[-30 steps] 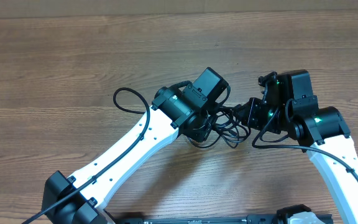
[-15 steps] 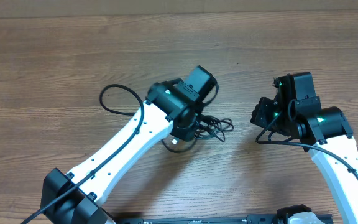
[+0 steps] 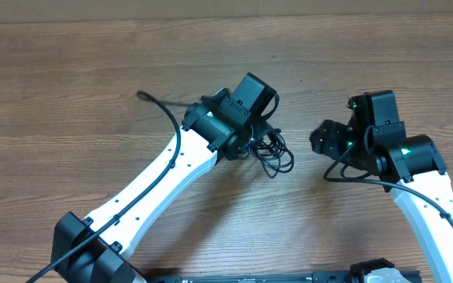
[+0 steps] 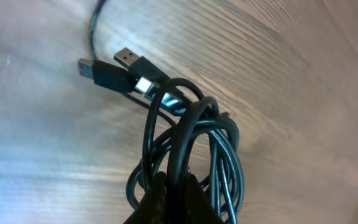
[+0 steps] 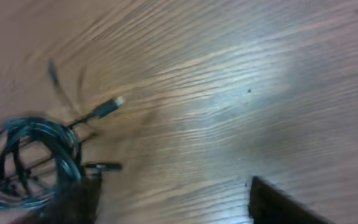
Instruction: Untangle cables
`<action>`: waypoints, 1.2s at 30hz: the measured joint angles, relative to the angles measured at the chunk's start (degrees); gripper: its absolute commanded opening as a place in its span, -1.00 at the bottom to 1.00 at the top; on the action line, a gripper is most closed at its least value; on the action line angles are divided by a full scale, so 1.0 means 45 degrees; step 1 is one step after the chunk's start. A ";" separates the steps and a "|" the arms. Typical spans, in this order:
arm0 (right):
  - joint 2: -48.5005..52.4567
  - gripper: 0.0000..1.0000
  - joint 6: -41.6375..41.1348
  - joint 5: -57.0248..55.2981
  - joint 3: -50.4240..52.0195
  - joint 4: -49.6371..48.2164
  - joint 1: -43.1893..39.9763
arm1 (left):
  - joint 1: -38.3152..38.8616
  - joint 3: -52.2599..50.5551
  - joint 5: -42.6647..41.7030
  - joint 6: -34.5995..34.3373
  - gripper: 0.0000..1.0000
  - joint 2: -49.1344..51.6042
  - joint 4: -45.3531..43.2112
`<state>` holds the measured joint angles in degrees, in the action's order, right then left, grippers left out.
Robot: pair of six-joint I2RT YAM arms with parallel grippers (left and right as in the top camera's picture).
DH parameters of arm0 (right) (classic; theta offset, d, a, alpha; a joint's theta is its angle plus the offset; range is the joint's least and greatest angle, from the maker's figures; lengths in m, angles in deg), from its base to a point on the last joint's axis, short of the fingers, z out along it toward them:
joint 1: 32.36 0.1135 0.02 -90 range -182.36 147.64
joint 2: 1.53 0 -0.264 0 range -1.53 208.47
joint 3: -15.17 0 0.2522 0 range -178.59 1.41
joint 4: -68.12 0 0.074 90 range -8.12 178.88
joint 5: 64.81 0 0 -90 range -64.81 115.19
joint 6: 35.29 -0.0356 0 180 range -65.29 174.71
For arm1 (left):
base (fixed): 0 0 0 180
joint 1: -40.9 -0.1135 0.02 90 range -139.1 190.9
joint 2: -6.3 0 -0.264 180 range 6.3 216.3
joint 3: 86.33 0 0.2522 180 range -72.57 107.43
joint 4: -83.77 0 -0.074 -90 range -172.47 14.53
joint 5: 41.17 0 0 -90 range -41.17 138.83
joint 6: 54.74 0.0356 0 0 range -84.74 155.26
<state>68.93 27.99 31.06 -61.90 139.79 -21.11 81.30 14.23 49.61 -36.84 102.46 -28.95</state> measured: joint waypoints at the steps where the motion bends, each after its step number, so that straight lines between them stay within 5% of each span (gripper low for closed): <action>1: -0.0005 0.64 0.0121 0.0126 0.0000 -0.0044 0.0000 | 0.0000 0.0000 0.0005 0.0772 -0.92 0.0000 -0.0049; 14: -0.0005 0.45 0.2997 0.3181 0.0000 -0.0690 0.0000 | 0.0000 -0.0015 -0.1715 0.7640 -0.92 0.0000 -0.1880; 22: -0.0005 -0.03 0.3648 0.3512 0.0000 -0.0607 0.0000 | 0.0000 -0.0019 -0.2705 0.8704 -0.91 0.0000 -0.2215; 30: -0.0005 -0.11 0.3910 0.3517 0.0000 -0.0442 0.0000 | 0.0000 -0.0019 -0.3657 0.8825 -0.91 0.0000 -0.2856; 36: -0.0005 -0.35 0.3939 0.3512 0.0000 -0.0398 0.0000 | 0.0053 -0.0019 -0.4046 0.8830 -0.91 0.0000 -0.3031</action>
<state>68.91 45.72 46.87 -61.90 138.00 -21.11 81.54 14.15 31.40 2.90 102.46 -42.59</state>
